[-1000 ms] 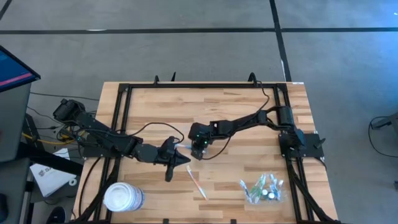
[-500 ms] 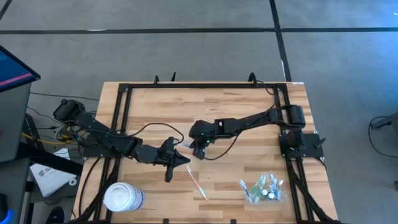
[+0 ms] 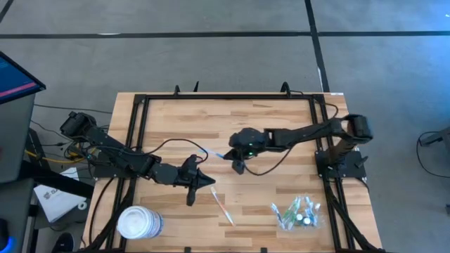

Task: Pick & Place toothbrushing station
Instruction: Put the blue toothbrush into the transparent organizer

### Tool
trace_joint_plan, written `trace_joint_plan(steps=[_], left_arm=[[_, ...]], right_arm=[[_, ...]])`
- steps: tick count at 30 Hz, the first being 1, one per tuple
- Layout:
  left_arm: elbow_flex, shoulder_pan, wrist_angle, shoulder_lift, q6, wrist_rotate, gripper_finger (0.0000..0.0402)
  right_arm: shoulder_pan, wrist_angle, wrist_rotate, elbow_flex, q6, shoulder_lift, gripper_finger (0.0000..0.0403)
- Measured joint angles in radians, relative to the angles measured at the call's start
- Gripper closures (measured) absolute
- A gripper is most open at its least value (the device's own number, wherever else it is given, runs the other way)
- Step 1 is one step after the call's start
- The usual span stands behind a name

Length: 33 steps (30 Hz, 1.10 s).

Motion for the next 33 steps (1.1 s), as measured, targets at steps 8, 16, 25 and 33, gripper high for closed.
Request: trace_joint_plan(steps=[8,16,25,33], left_arm=[[0.0,0.0,0.013,0.0,0.0,-0.004,0.0401],[0.0,0.0,0.023,0.0,0.003,-0.029,0.0401],[0.0,0.002,0.062,0.0,0.097,-0.102,0.0401],[0.0,0.002,0.088,0.0,0.126,-0.116,0.0401]], right_arm=[[0.044,0.124,-0.004,-0.126,0.004,-0.142,0.0403],[0.075,0.102,0.029,-0.142,-0.008,-0.21,0.0403],[0.106,0.064,0.035,-0.142,-0.016,-0.209,0.0403],[0.13,0.057,0.034,-0.142,-0.018,-0.213,0.0403]])
